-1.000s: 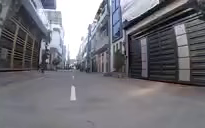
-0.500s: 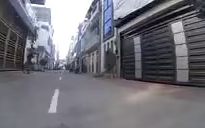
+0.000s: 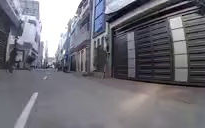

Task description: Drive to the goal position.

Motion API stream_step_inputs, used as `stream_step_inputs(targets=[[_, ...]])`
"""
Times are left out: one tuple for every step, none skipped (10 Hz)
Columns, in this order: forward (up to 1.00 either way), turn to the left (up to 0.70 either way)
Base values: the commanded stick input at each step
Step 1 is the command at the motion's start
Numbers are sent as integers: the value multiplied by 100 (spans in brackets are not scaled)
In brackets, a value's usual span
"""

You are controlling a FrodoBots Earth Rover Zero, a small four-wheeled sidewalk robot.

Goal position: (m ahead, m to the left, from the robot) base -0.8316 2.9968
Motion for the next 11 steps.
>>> stream_step_inputs(targets=[[100, -27], [100, -27], [100, -25], [100, -10], [100, 0], [100, 0], [100, 0], [100, 0], [100, 0], [100, -6], [100, -27]])
